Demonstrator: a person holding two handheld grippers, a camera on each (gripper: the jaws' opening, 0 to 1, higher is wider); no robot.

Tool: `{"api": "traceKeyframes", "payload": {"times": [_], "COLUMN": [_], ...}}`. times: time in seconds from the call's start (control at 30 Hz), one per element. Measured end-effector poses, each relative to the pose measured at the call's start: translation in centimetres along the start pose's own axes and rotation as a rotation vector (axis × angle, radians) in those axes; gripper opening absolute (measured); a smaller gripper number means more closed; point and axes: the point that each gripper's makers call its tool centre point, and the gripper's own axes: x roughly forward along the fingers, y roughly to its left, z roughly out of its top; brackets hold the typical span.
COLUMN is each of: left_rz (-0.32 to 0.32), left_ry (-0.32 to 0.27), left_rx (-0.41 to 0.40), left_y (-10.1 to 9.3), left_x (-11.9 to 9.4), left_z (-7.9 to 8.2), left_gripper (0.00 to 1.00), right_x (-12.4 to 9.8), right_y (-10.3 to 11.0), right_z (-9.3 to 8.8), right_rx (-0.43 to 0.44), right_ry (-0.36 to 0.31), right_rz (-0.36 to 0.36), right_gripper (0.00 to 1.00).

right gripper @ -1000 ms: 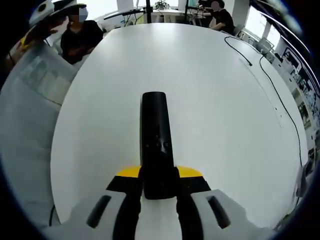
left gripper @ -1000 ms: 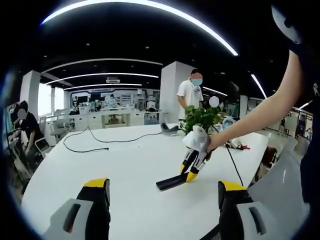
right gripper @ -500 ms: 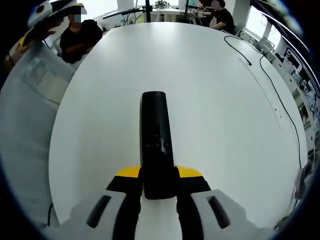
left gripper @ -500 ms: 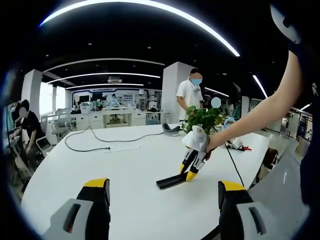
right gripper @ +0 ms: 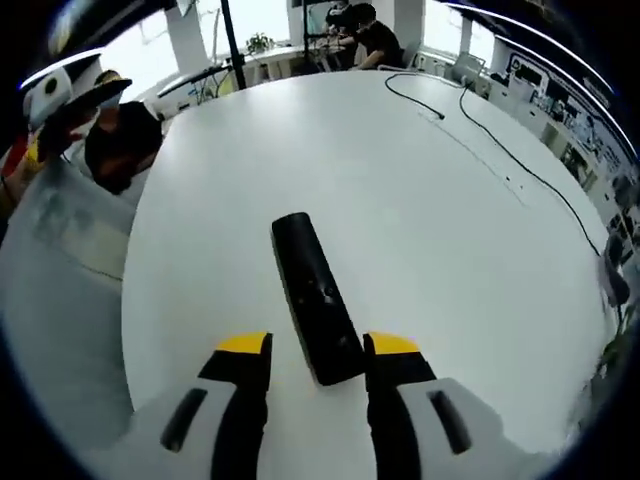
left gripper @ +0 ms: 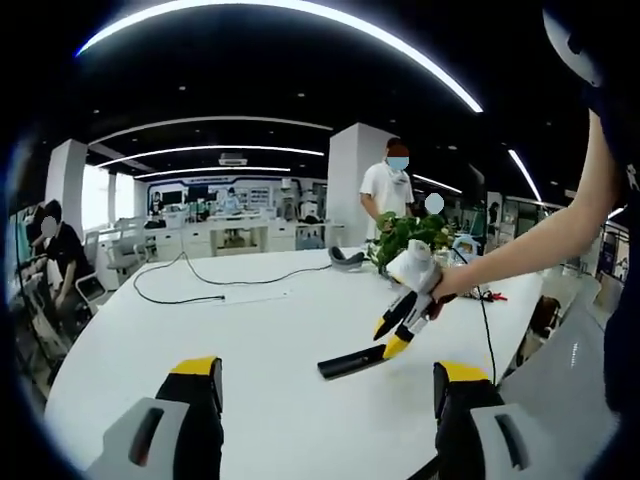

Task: Press the specified remote control buttons in sequence, fully releasing each button before pressing the next.

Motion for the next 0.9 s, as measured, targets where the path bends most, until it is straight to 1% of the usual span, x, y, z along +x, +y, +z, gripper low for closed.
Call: {"api": "traceKeyframes", "payload": {"times": [0.03, 0.07, 0.13, 0.17, 0.2, 0.23, 0.3, 0.37, 0.4, 0.43, 0.47, 0.5, 0.57, 0.63, 0.67, 0.7, 0.73, 0.77, 0.8, 0.9], "left_rz": [0.010, 0.017, 0.014, -0.001, -0.003, -0.001, 0.001, -0.003, -0.005, -0.006, -0.006, -0.006, -0.006, -0.006, -0.007, -0.010, -0.011, -0.010, -0.008, -0.002], "left_ry": [-0.002, -0.006, -0.018, -0.014, -0.014, -0.013, -0.010, 0.003, 0.007, 0.009, 0.009, 0.009, 0.012, 0.009, 0.009, 0.010, 0.009, 0.008, 0.008, 0.009], "left_rx": [-0.001, -0.005, -0.049, -0.075, -0.078, -0.074, -0.059, -0.041, -0.037, -0.034, -0.032, -0.029, -0.037, -0.039, -0.043, -0.044, -0.046, -0.047, -0.048, -0.056], "left_y": [0.2, 0.3, 0.5, 0.4, 0.4, 0.4, 0.3, 0.0, -0.1, -0.1, -0.1, -0.1, 0.0, 0.1, 0.1, 0.1, 0.1, 0.1, 0.2, 0.3], "left_x": [-0.1, -0.1, -0.1, 0.0, 0.0, 0.0, 0.0, 0.1, 0.1, 0.1, 0.1, 0.1, 0.1, 0.1, 0.1, 0.1, 0.1, 0.1, 0.1, 0.1], "left_z": [0.0, 0.1, 0.2, 0.1, 0.1, 0.1, 0.0, -0.2, -0.2, -0.2, -0.2, -0.2, -0.3, -0.3, -0.3, -0.3, -0.3, -0.3, -0.3, -0.4], "left_gripper": [0.87, 0.88, 0.92, 0.93, 0.93, 0.93, 0.93, 0.93, 0.93, 0.94, 0.94, 0.94, 0.94, 0.94, 0.94, 0.94, 0.94, 0.94, 0.94, 0.95], "right_x": [-0.7, -1.1, -2.2, -2.7, -3.5, -4.2, -5.8, -7.6, -8.8, -9.6, -10.4, -11.5, -13.1, -14.2, -15.0, -15.7, -15.9, -16.7, -17.2, -18.4], "right_y": [0.2, 0.3, 0.6, 0.7, 0.8, 1.0, 1.1, 1.2, 1.3, 1.4, 1.6, 2.0, 2.9, 3.5, 4.0, 4.7, 4.7, 5.1, 5.4, 6.4], "right_z": [0.1, 0.1, 0.0, -0.2, -0.6, -0.8, -0.7, -0.4, -0.3, -0.1, 0.1, 0.0, -0.2, -0.4, -0.5, -0.4, -0.5, -0.8, -0.8, -1.3], "right_rx": [0.029, 0.054, 0.105, 0.124, 0.140, 0.150, 0.157, 0.193, 0.220, 0.230, 0.228, 0.233, 0.253, 0.259, 0.257, 0.274, 0.286, 0.313, 0.319, 0.350], "right_ry": [-0.040, -0.062, -0.114, -0.124, -0.131, -0.137, -0.185, -0.245, -0.287, -0.315, -0.345, -0.376, -0.415, -0.451, -0.486, -0.530, -0.539, -0.565, -0.581, -0.608], "right_rz": [-0.024, -0.039, -0.072, -0.086, -0.116, -0.134, -0.190, -0.245, -0.282, -0.305, -0.325, -0.361, -0.415, -0.459, -0.484, -0.494, -0.501, -0.530, -0.540, -0.574], "right_gripper": [0.41, 0.45, 0.52, 0.54, 0.55, 0.56, 0.61, 0.69, 0.72, 0.75, 0.77, 0.79, 0.84, 0.89, 0.91, 0.93, 0.95, 0.95, 0.96, 0.98]}}
